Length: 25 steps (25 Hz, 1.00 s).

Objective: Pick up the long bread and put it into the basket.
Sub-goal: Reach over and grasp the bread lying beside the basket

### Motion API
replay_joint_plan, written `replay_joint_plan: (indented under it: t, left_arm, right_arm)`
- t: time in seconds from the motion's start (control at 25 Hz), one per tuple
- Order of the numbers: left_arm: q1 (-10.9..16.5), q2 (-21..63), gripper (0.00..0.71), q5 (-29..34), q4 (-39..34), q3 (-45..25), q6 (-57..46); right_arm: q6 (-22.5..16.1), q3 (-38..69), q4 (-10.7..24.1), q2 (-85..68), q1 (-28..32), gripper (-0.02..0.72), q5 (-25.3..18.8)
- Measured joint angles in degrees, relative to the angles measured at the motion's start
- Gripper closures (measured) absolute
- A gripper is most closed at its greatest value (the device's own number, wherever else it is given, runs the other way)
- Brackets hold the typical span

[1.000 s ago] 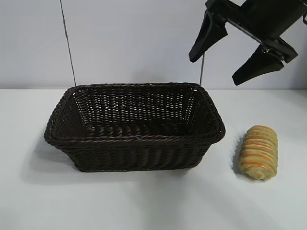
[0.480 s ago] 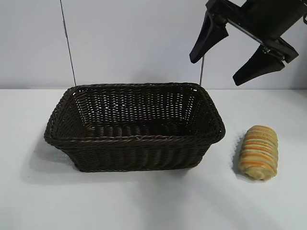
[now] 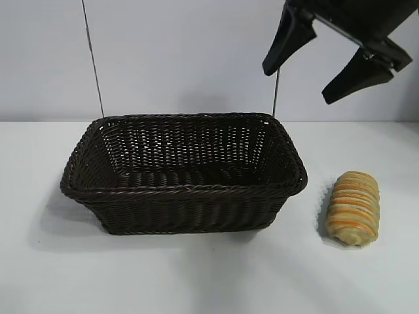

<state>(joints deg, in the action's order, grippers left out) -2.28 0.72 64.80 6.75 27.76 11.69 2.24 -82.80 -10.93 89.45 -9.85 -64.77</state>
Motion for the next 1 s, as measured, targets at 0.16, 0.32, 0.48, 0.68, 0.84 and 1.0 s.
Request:
replay_joint_plan:
  t: [0.16,0.32,0.48,0.68,0.84,1.0]
  left_arm:
    - [-0.23,0.00,0.028,0.00,0.00,0.00,0.00]
    - [-0.23,0.00,0.028,0.00,0.00,0.00,0.00]
    - [-0.23,0.00,0.028,0.00,0.00,0.00,0.00]
    - [-0.23,0.00,0.028,0.00,0.00,0.00,0.00]
    - [-0.23,0.00,0.028,0.00,0.00,0.00,0.00]
    - [-0.23,0.00,0.028,0.00,0.00,0.00,-0.05]
  right_arm:
    - [-4.93,-0.18,10.29,-3.10,0.76,0.021,-4.51]
    - [-7.06,-0.18,13.04,-5.96,4.08,0.021,-6.14]
    - [-7.14,0.01,13.06,-7.50,8.05,0.021,-6.18]
    - [-7.66,5.80,12.99,-7.92,12.27,0.021,-3.27]
    - [-8.17,15.56,9.62,-7.92,12.64,0.021,6.06]
    - [-8.22,25.60,6.34,-7.92,12.64,0.021,17.03]
